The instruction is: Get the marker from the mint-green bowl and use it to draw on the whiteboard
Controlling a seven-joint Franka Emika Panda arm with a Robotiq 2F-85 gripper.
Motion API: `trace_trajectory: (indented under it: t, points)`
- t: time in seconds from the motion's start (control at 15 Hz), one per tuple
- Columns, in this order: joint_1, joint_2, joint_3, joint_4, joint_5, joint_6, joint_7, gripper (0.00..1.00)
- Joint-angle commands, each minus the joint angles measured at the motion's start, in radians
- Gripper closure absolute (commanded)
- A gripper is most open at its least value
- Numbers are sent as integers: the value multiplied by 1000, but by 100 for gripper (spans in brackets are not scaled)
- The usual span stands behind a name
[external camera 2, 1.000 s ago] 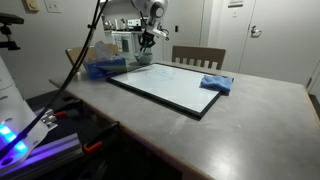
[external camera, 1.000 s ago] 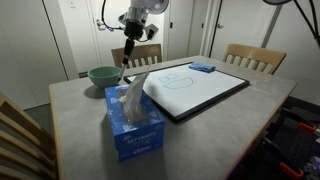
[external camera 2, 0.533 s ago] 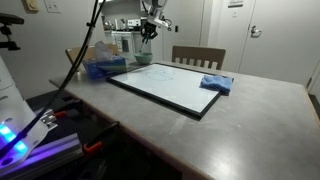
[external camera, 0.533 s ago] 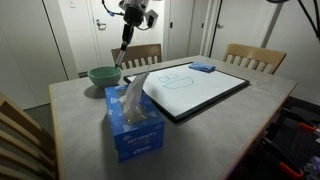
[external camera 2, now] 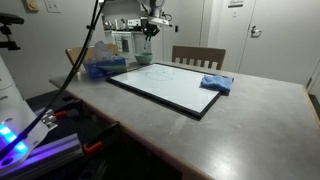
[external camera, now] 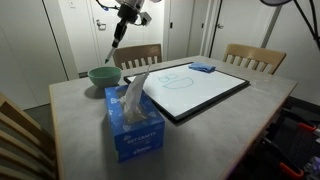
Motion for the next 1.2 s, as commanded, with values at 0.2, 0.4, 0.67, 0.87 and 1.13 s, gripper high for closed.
trace_trajectory:
  t: [0.2,0.4,0.67,0.87,1.13]
  points:
    - [22,84,-33,33,-25,77,16,95]
    - [7,118,-37,36,-10,78,26,95]
    - [-5,145,-23,46,5,56,15,95]
    - [-2,144,-21,46,2,37,15,71]
    - [3,125,-27,39,-6,1,33,33]
